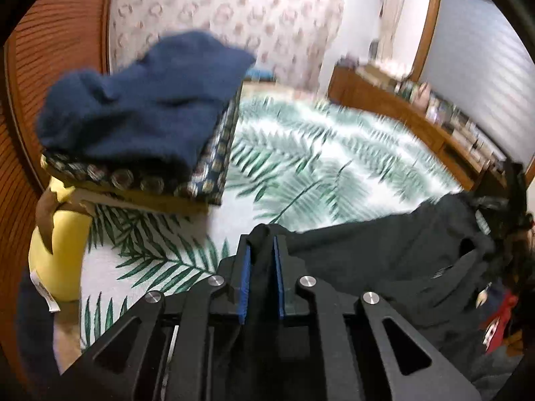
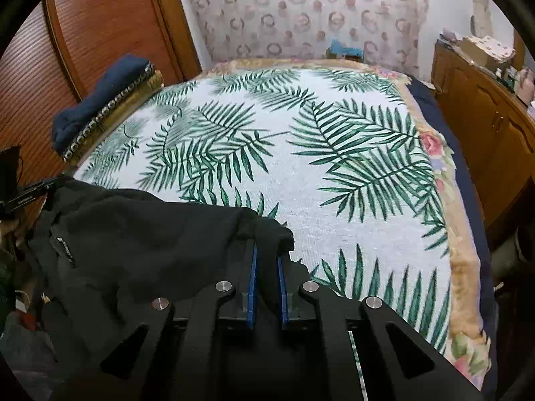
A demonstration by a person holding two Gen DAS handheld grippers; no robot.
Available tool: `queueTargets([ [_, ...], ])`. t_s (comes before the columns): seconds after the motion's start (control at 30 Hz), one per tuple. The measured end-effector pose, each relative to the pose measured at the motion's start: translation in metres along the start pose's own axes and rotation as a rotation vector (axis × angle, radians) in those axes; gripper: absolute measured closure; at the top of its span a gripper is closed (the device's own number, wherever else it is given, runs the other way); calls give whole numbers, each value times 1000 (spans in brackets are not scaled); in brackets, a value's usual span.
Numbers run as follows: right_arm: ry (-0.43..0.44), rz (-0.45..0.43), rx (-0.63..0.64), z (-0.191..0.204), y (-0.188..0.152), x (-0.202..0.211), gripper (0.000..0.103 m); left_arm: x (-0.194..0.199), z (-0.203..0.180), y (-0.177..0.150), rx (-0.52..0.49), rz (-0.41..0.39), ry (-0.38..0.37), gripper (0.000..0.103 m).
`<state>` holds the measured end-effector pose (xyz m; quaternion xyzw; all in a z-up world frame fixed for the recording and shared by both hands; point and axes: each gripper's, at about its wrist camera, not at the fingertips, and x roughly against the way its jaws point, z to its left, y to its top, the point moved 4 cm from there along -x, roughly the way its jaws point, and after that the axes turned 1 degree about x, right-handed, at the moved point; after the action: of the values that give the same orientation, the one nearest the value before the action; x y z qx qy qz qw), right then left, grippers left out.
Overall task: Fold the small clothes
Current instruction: 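Lift the black T-shirt with both grippers and fold it over onto itself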
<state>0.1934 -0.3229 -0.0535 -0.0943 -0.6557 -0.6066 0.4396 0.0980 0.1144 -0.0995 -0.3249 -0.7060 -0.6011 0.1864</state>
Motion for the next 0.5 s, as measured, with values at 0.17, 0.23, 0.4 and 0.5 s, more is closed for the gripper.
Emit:
queueTargets([
  [0.17, 8, -127, -28, 3, 3, 54, 94, 47, -20, 11, -9, -124, -40, 90],
  [0.23, 13, -179, -30, 7, 5, 79, 94, 68, -30, 22, -22, -179, -63, 90],
  [0.4, 18, -304, -21, 18, 1, 142, 94, 125, -49, 46, -59, -316, -100, 91],
  [0.5, 16, -372, -9, 25, -2, 175, 94, 151, -54, 52, -61, -380, -107, 91],
])
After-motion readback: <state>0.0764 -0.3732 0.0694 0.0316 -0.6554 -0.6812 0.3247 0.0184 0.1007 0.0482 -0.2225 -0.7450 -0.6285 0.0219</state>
